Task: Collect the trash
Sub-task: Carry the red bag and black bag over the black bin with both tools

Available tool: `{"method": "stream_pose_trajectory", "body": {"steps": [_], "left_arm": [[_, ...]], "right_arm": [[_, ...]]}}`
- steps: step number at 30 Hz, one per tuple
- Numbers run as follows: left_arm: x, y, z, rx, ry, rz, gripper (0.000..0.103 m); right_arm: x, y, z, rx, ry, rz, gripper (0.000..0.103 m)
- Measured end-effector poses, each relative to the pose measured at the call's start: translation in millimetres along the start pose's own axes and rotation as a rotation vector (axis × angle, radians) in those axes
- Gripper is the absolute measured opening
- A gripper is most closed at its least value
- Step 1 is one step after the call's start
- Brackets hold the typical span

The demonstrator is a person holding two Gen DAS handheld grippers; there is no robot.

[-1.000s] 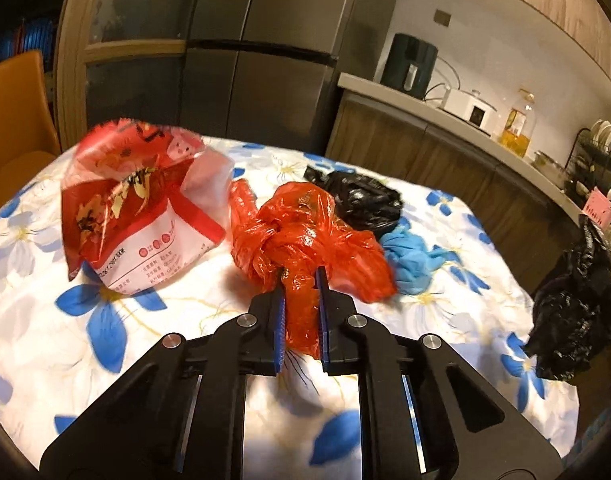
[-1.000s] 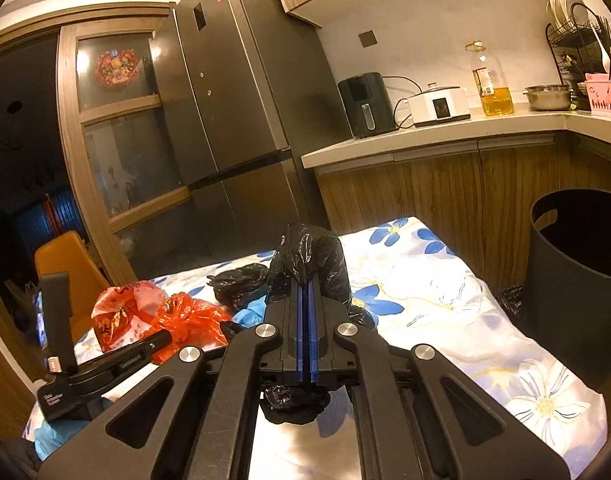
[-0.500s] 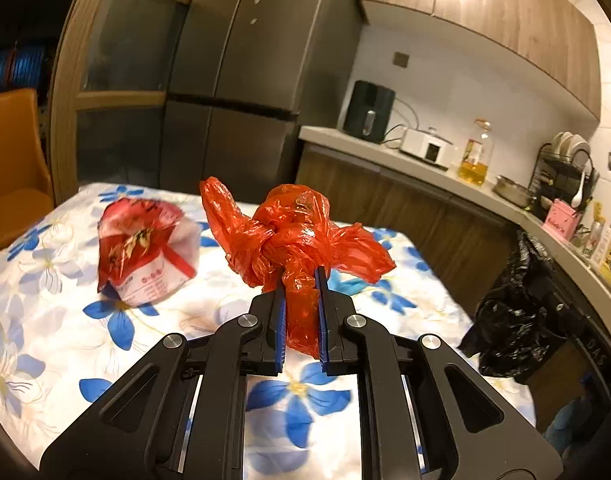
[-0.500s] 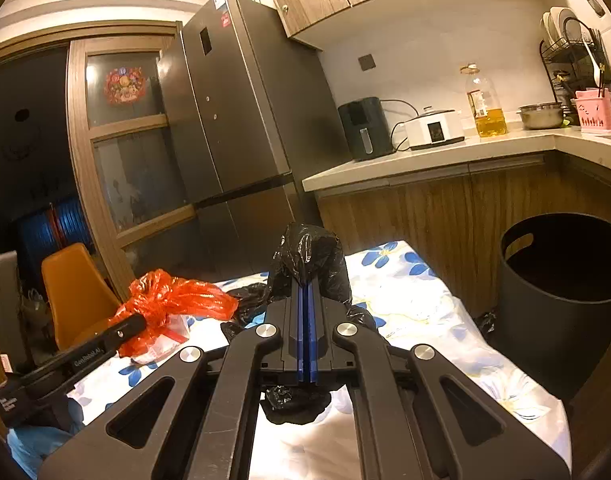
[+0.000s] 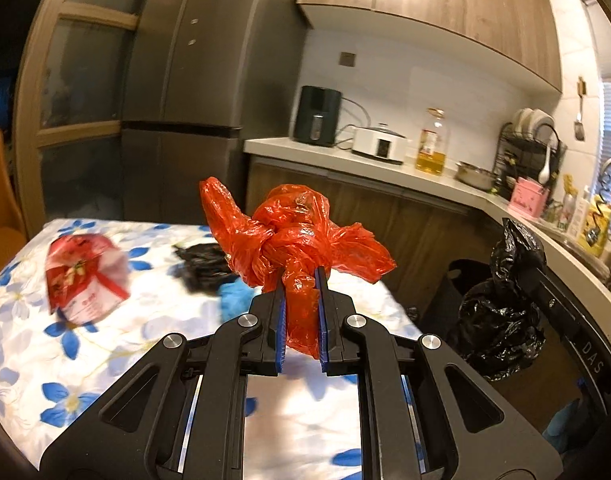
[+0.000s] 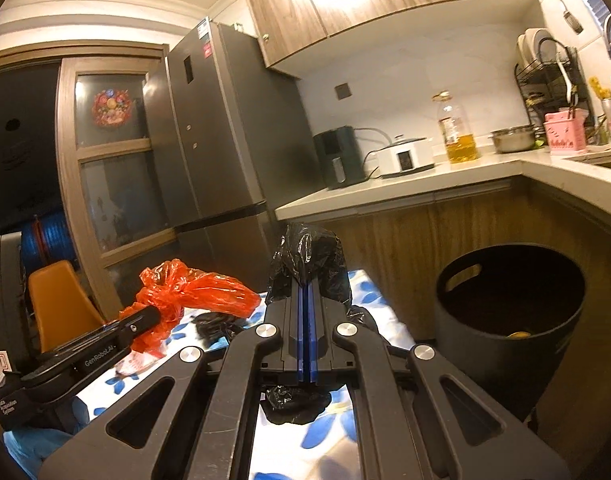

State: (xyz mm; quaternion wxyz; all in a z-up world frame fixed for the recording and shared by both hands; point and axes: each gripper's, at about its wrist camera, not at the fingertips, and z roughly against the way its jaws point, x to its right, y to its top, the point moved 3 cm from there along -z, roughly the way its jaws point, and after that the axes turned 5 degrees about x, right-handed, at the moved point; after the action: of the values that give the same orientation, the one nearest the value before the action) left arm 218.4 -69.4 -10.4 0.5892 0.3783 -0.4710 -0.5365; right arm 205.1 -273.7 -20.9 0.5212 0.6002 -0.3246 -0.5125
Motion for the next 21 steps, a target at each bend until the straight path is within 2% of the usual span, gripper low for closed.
{"method": "stream_pose_trajectory", "body": {"steps": [21], "left_arm": [[140.1,16.0,-44.8,0.023,-0.214,-0.123,0.011]], "right_arm": [[101.1,46.1,27.2,0.118,-0.222,0.013,0.003]]}}
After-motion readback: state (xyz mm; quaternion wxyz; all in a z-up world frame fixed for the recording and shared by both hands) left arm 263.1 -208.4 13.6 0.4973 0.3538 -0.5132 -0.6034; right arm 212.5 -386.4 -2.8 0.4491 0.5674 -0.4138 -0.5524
